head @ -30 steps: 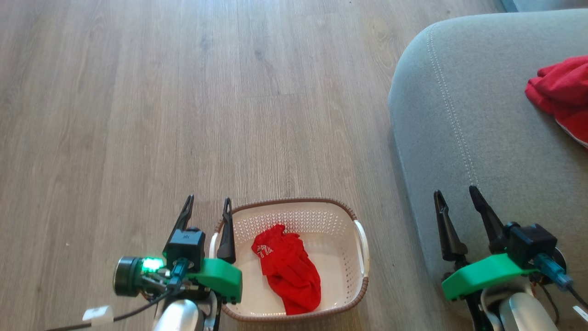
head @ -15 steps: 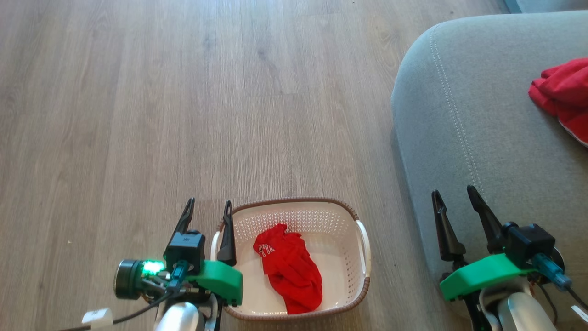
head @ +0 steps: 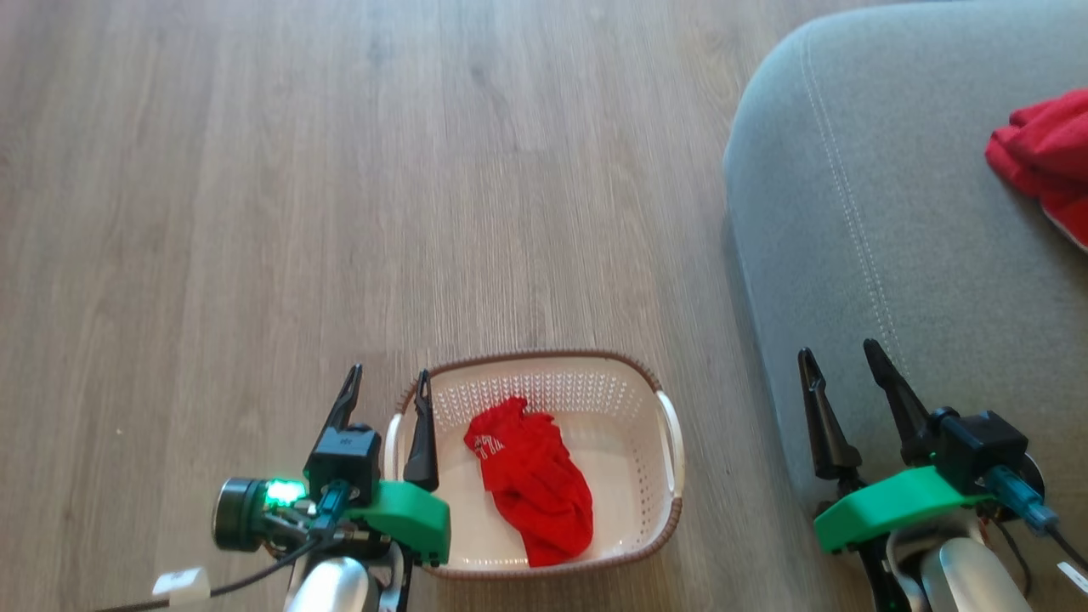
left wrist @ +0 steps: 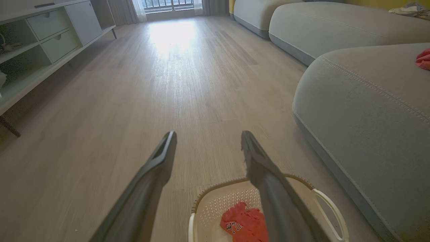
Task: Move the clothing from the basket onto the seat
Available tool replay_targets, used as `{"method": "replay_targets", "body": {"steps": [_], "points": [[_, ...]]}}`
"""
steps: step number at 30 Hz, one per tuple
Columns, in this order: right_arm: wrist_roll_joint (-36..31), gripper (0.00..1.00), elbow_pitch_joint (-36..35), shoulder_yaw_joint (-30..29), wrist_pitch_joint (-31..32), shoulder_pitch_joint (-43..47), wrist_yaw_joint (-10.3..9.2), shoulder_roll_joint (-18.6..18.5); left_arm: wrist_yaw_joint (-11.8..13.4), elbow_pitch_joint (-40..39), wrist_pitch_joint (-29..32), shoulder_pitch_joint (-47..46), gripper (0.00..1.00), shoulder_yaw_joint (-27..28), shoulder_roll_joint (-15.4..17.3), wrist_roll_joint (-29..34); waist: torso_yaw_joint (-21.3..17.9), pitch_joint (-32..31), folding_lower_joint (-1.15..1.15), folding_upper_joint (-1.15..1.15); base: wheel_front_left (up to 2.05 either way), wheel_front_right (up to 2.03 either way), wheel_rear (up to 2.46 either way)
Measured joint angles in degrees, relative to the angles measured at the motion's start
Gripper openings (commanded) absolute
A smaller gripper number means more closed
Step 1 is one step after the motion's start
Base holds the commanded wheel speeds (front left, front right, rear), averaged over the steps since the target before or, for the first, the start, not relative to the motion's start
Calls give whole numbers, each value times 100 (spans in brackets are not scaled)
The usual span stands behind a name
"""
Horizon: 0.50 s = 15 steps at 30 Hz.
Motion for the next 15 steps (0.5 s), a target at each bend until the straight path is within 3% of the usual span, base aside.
{"method": "replay_targets", "body": {"steps": [7, 15], "points": [[-76, 100, -82, 9, 0, -63, 0, -13, -156, 246, 0, -313, 100, -186, 0, 19, -82, 436, 0, 0, 0, 0, 0], [-144, 100, -416, 19, 0, -696, 0, -168, -376, 1076, 0, -1218, 100, -544, -14, 298, -214, 1424, 1, 0, 0, 0, 0]]}}
